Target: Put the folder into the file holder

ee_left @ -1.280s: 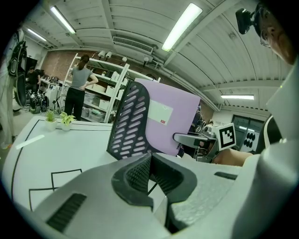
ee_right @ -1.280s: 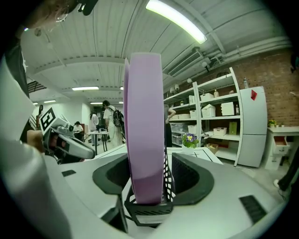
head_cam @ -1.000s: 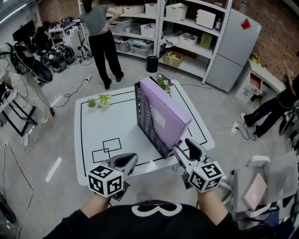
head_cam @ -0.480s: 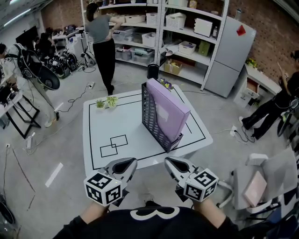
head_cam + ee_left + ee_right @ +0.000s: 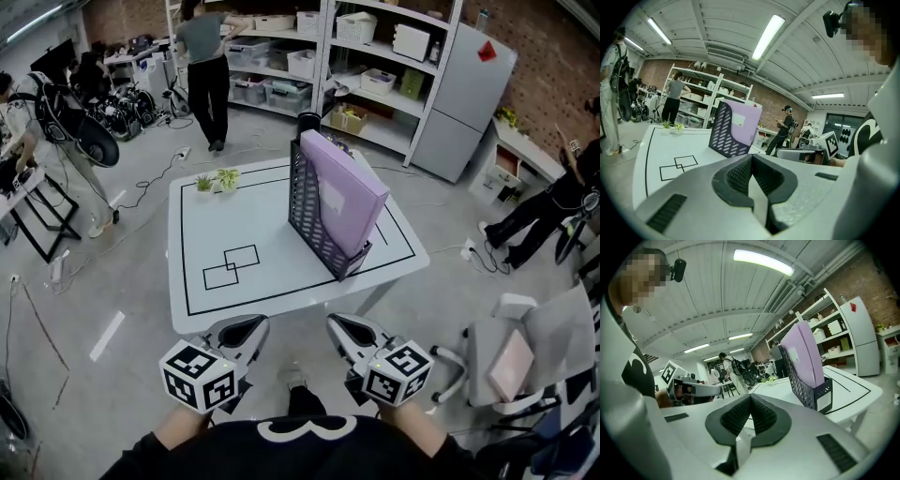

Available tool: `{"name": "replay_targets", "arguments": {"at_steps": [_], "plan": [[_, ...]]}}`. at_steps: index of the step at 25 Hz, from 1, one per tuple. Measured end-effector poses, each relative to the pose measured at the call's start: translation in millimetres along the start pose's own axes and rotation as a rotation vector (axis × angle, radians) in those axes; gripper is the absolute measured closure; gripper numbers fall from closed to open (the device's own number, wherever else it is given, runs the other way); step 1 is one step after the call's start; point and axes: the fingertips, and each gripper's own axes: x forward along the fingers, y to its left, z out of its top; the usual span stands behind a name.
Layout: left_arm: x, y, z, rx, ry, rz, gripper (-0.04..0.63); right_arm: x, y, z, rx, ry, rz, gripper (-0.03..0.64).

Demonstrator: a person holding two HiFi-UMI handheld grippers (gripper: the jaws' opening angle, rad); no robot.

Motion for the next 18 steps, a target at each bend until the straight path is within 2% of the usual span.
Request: {"name": "replay_targets", "arguments": {"at_steps": [13,18], "plan": [[-3.5,-7.8,-11.9,0.001,0.004,-0.021,0.589,-12.7,-1.4,-12.1,0.032,-0.001,-0.041,0.614],[6.2,-1.6,-7.1,0.000,0.005,-0.025,0.589,-3.2,-6.7,-7.8,0.033,-0.001,-0.029,0.614]]}}
